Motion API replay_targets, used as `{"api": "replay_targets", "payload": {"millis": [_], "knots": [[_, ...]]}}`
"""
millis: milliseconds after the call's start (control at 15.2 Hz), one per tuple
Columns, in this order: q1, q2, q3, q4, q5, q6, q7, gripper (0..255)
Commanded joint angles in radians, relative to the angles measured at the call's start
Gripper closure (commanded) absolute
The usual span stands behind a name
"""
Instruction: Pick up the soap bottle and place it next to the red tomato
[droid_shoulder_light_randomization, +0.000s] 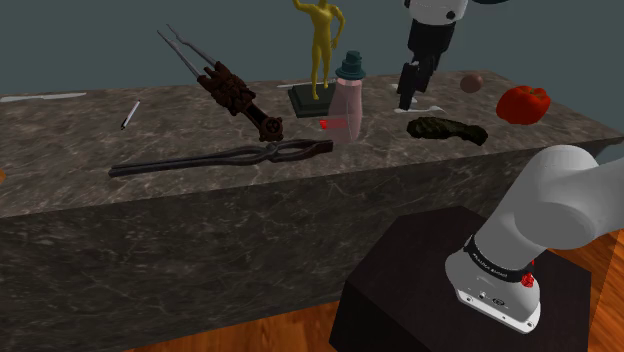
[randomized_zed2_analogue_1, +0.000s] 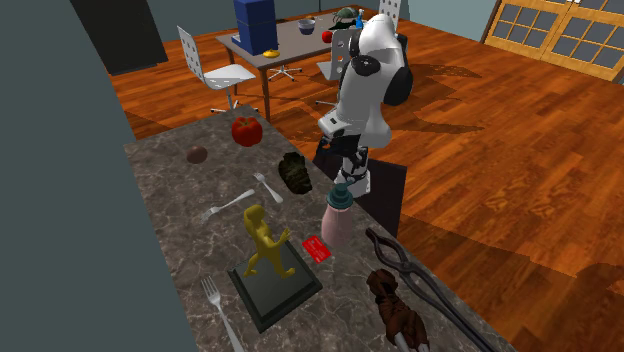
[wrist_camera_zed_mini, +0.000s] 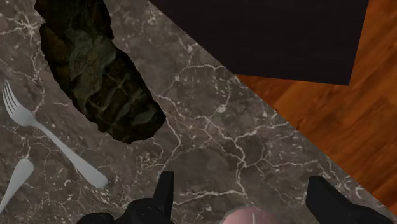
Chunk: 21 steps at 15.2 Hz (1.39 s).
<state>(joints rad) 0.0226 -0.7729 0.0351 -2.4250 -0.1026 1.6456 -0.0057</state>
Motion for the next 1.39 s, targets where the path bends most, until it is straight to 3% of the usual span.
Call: {"api": "replay_targets", "payload": {"millis": [0, 462, 924, 1320], "knots": [[0.000, 0.000, 0.000, 0.000, 0.000, 0.000, 0.000, 0], [0.001, 0.283, 0.017, 0.337, 0.050, -0.086, 0.038, 0], [0.001, 0.571, 0.026, 0.739, 0.089, -0.229, 0.073, 0], [0.000, 0.539, 0.024, 0.623, 0.091, -0.144, 0.072, 0]]}}
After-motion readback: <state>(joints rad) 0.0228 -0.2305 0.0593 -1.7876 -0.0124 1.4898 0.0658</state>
